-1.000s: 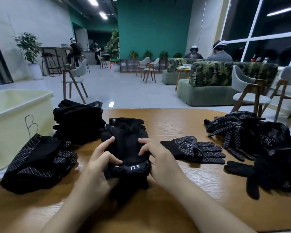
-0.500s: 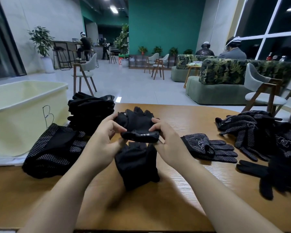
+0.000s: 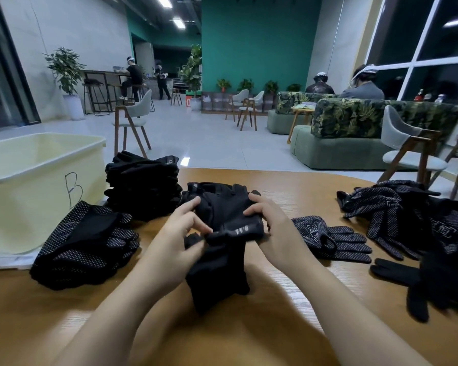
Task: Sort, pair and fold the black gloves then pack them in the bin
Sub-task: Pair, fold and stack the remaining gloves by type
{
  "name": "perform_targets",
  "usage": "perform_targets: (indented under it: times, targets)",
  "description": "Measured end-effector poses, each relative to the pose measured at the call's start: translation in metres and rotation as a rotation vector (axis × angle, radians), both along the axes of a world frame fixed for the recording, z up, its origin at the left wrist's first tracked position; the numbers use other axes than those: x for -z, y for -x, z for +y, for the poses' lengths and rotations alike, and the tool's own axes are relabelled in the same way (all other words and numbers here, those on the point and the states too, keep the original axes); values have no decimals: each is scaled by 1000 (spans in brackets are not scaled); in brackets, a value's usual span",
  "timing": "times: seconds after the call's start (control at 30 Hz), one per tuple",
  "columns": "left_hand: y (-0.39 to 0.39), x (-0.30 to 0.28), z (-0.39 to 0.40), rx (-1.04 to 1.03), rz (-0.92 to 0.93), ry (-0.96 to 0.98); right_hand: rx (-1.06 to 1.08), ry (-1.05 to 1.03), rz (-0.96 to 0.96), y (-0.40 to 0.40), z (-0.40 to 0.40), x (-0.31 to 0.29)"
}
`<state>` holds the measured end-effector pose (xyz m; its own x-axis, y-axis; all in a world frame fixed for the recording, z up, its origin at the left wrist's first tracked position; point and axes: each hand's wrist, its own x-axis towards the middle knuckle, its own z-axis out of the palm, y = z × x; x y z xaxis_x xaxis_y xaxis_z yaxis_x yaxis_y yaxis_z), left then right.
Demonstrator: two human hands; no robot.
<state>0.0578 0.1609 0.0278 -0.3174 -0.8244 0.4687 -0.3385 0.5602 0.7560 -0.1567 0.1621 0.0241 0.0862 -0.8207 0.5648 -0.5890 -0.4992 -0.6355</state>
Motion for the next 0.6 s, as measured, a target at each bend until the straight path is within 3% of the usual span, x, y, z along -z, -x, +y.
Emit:
perform_targets:
  times: [0.13, 0.33, 0.5, 0.6]
  targets:
    - [1, 17, 4, 26, -91, 72, -27, 3, 162, 13, 16, 13]
    - [2, 21, 8, 34, -133, 108, -73, 54, 232, 18, 21, 20]
    - [21, 1, -6, 10, -75, 142, -13, 227, 308, 28, 0, -12]
    - [26, 10, -13, -10, -162, 88, 97, 143, 280, 46, -33, -33]
